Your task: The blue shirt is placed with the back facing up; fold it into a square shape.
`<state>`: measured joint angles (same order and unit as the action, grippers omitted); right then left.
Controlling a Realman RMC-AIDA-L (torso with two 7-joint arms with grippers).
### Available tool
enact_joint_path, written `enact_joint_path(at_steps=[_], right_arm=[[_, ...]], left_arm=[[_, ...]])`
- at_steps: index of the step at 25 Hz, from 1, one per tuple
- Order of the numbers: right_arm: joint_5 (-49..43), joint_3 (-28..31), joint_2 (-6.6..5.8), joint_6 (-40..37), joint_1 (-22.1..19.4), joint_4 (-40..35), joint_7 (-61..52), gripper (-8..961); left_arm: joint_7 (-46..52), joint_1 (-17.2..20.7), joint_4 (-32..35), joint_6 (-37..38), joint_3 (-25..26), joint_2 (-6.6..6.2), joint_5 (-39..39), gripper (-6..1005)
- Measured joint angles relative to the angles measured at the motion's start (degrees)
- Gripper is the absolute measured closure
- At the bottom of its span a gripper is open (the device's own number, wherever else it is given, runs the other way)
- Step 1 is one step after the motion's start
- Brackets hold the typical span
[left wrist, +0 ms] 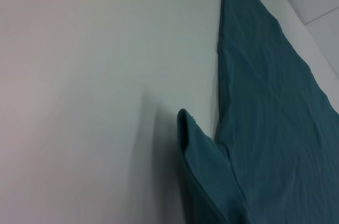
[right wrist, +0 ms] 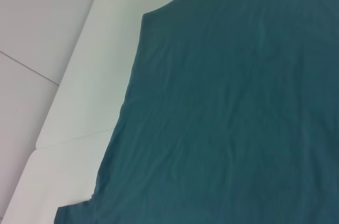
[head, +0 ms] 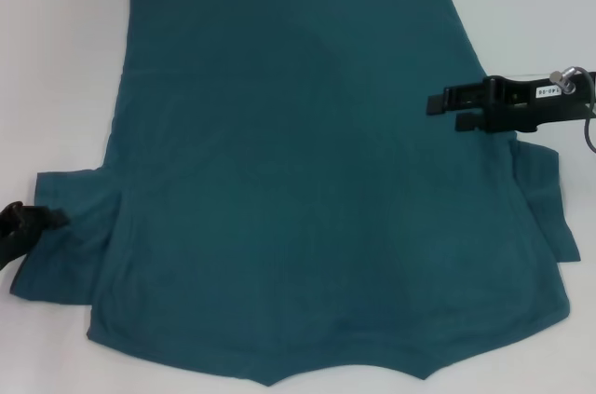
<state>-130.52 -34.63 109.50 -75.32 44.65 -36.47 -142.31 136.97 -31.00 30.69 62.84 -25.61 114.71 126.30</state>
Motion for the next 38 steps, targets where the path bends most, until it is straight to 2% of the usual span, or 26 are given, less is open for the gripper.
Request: enact_joint_path(at_steps=[4, 9, 11, 16, 20, 25, 38], right_arm=[[0.0, 0.0, -0.06, 0.0, -0.1, 0.0, 0.0, 239], [0.0, 0.0, -0.08, 0.0, -0.1, 0.0, -0.1, 239], [0.0, 0.0, -0.08, 0.0, -0.1, 0.0, -0.1, 239], [0.0, 0.0, -0.08, -0.1, -0.2, 0.0, -0.1, 239], [0.0, 0.0, -0.08, 0.0, -0.3, 0.0, -0.2, 240], [0.0, 0.0, -0.02, 0.0, -0.3, 0.1, -0.2, 240], [0.0, 0.0, 0.01, 0.0, -0.5, 0.2, -0.2, 240]], left_arm=[[-0.3, 0.0, 0.5, 0.0, -0.5, -0.01, 0.0, 638], [-0.1, 0.2, 3.6, 0.5, -4.9, -0.09, 0.0, 870], [-0.1, 0.2, 5.3, 0.9, -6.9, -0.28, 0.5, 997], [-1.7, -0.9, 10.4, 2.5, -10.2, -0.82, 6.0, 997], [-1.9, -1.1, 15.1, 1.6, -13.8, 0.05, 10.6, 998], [0.0, -1.4, 17.3, 0.3, -14.3, 0.59, 13.6, 998], [5.4, -1.5, 20.3, -0.9, -13.6, 0.20, 17.7, 997]])
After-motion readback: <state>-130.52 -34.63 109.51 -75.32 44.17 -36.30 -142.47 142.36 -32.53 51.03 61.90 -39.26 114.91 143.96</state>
